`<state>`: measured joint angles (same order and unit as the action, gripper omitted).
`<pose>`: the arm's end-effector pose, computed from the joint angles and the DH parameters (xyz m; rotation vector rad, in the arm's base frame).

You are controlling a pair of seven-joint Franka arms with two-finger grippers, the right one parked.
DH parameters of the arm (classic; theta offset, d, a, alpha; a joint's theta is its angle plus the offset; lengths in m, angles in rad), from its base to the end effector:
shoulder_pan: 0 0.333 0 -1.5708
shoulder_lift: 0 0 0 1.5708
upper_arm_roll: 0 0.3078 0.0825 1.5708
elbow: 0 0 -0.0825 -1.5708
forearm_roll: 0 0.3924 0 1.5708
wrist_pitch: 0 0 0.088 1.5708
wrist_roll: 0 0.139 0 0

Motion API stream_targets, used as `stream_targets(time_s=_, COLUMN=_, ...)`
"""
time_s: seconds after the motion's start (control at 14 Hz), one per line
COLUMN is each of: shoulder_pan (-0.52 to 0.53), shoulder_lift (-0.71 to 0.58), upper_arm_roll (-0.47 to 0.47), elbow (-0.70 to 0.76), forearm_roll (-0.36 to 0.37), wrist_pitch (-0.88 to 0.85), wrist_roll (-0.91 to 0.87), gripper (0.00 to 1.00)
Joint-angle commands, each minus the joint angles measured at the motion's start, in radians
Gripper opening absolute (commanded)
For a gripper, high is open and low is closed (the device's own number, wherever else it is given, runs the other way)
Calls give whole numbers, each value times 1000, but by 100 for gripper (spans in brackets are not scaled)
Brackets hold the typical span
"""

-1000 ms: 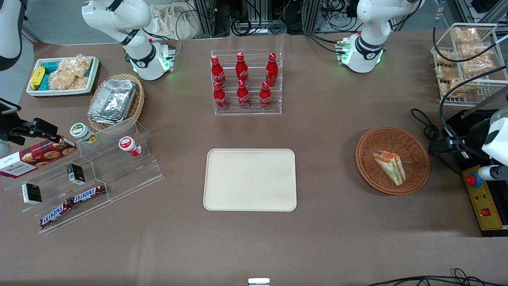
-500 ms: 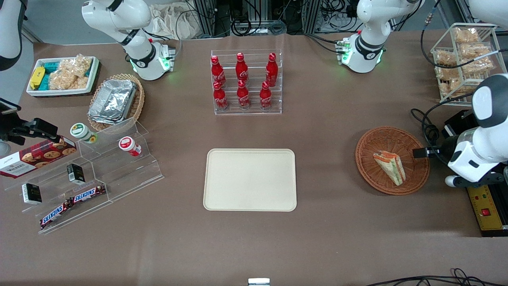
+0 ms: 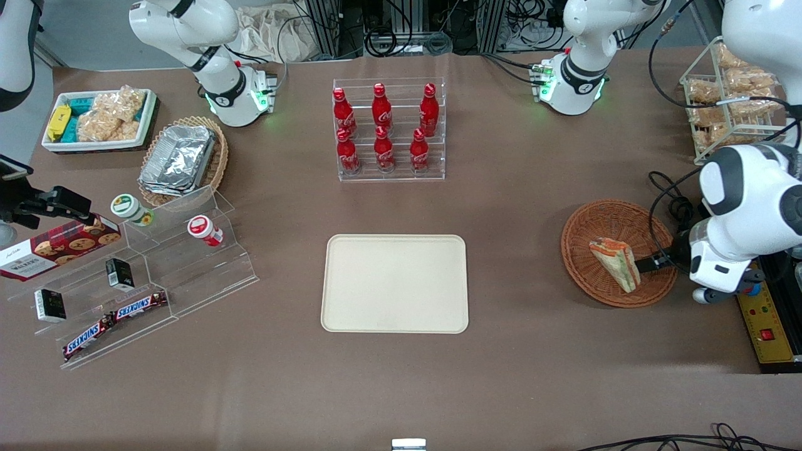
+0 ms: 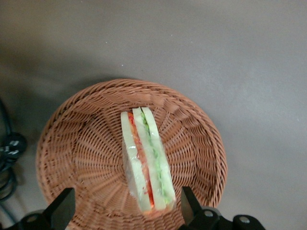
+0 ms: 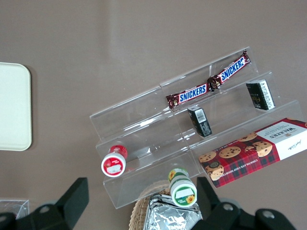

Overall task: Place sandwich from basket to tray
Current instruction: 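Lower the left gripper and close it on the sandwich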

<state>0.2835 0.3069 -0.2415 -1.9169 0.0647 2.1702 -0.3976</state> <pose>0.6134 0.0336 0.2902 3.0630 0.6387 -0.0728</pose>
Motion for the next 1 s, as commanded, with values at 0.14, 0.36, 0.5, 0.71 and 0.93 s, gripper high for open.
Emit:
stream_targets(time_s=0.14, shoulder_pan=0, shoulder_lift=11, upper_arm_roll=1, elbow=-143, forearm_roll=0, wrist_pitch=205, wrist_roll=-99, gripper=99)
stream_targets(time_s=0.36, shoulder_pan=-1, shoulder_lift=40, upper_arm_roll=1, elbow=-172, forearm_roll=0, wrist_pitch=266, wrist_roll=-107, gripper=98)
stream_targets(time_s=0.5, shoulder_pan=-4, shoulder_lift=55, upper_arm_roll=1, elbow=-175, forearm_roll=1, wrist_pitch=298, wrist_roll=-119, gripper=98)
stream_targets(time_s=0.71, shoulder_pan=-3, shoulder_lift=67, upper_arm_roll=1, elbow=-201, forearm_roll=3, wrist_pitch=342, wrist_roll=-121, gripper=97)
stream_targets(time_s=0.93, shoulder_pan=-3, shoulder_lift=80, upper_arm_roll=5, elbow=-244, forearm_roll=3, wrist_pitch=408, wrist_roll=-121, gripper=91)
